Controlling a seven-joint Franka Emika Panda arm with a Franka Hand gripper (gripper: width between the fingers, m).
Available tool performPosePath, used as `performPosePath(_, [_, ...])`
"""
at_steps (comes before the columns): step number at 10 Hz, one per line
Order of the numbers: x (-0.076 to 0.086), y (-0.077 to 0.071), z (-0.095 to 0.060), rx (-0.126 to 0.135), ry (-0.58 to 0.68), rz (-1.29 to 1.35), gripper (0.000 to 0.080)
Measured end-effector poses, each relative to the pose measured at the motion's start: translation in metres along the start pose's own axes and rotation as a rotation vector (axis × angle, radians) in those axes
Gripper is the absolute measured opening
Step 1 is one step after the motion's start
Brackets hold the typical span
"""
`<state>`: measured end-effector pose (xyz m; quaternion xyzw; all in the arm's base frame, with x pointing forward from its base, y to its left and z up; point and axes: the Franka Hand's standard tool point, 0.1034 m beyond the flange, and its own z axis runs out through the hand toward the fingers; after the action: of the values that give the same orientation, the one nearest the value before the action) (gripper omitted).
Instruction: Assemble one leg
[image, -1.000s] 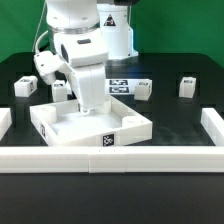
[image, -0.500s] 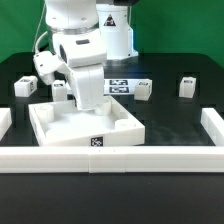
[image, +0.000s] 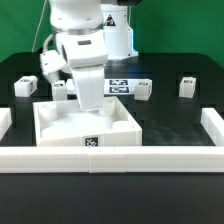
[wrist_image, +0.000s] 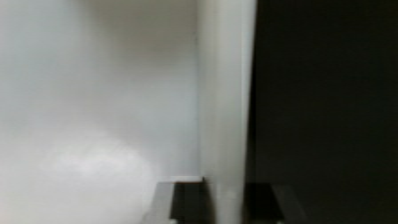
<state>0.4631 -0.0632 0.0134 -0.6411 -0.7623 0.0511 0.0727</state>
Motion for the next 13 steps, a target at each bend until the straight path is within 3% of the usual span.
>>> performPosePath(3, [0.040,0.013,-0.001,-0.011,-0.002,0.172,0.0072])
performPosePath(7, [0.102,0.049,-0.008,-0.044,0.011,0.216,0.0071])
performPosePath(10, [0.127,0.056,-0.012,-0.057,0.021,0.166,0.0070])
performPosePath(13, [0.140,0.063,-0.015,-0.061,0.029,0.162,0.0069])
